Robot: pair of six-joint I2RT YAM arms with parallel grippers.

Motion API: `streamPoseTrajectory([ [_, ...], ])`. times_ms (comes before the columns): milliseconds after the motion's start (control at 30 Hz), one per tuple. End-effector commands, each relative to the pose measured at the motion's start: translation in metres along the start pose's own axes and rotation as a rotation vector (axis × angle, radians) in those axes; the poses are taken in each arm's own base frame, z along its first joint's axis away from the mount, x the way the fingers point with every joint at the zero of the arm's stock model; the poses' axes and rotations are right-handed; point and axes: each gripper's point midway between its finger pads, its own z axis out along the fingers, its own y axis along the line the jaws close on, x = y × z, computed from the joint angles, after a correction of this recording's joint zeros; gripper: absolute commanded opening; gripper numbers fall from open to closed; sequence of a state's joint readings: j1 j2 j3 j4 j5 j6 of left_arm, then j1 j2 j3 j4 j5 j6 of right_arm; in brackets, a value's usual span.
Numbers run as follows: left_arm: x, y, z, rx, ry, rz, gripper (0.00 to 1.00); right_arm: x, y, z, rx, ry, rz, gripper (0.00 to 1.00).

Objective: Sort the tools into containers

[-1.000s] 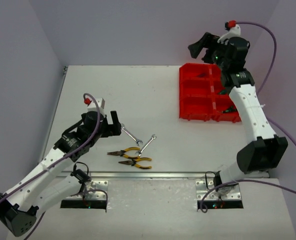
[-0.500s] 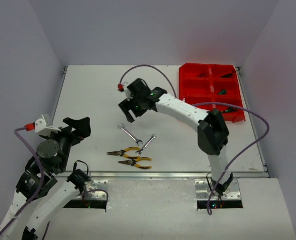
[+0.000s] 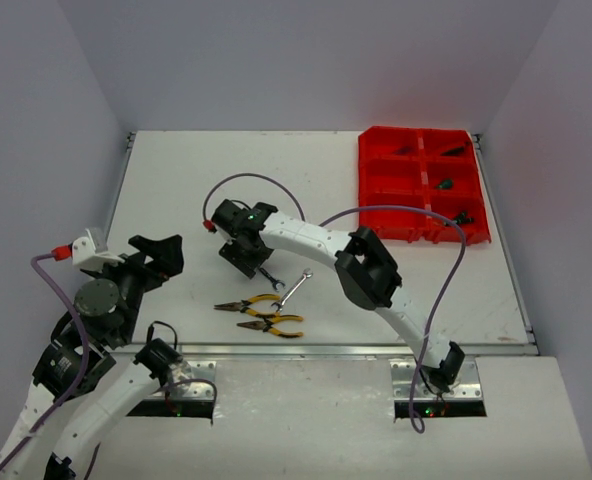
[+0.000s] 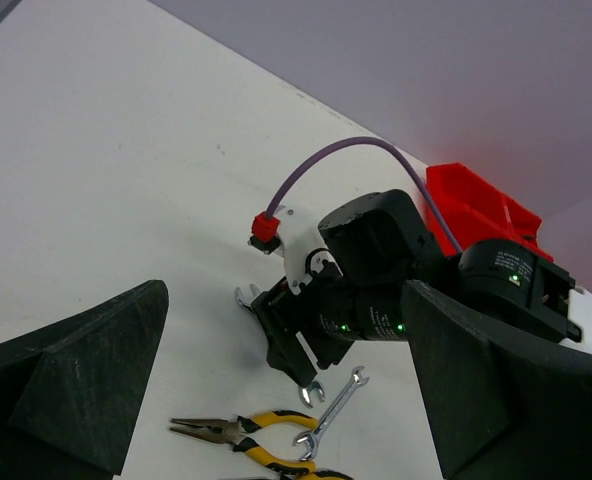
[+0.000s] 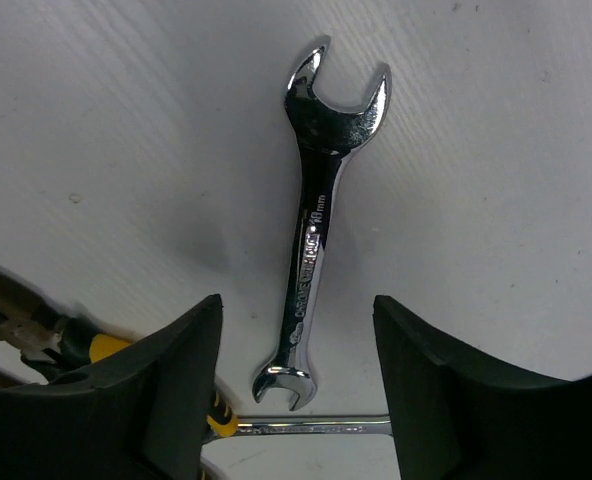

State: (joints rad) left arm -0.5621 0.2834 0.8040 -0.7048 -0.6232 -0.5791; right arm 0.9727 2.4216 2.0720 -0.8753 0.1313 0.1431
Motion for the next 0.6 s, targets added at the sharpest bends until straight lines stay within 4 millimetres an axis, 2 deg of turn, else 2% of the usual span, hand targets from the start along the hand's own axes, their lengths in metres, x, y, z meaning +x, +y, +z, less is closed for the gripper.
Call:
streamPoseTrajectory([
  [0, -0.003, -0.012, 0.003, 0.046, -0.005, 0.006, 1.0, -0.004, -0.005, 0.0, 0.002, -0.001, 0.0, 0.57],
  [100, -0.003, -0.012, 0.002, 0.05, -0.006, 0.007, 1.0, 0.004, 0.001, 0.013, -0.034, 0.04, 0.003, 0.54],
  [167, -0.004, -0.012, 0.002, 0.05, -0.009, 0.004, 1.0, 0.006, 0.003, 0.017, -0.051, 0.069, 0.024, 0.48],
  [333, -0.008, -0.012, -0.002, 0.064, -0.025, -0.008, 1.0, 0.026, 0.004, 0.038, -0.065, 0.144, 0.047, 0.41],
  [567, -0.012, -0.013, -0.006, 0.089, -0.04, -0.016, 1.0, 0.039, 0.007, 0.057, -0.088, 0.198, 0.066, 0.19],
])
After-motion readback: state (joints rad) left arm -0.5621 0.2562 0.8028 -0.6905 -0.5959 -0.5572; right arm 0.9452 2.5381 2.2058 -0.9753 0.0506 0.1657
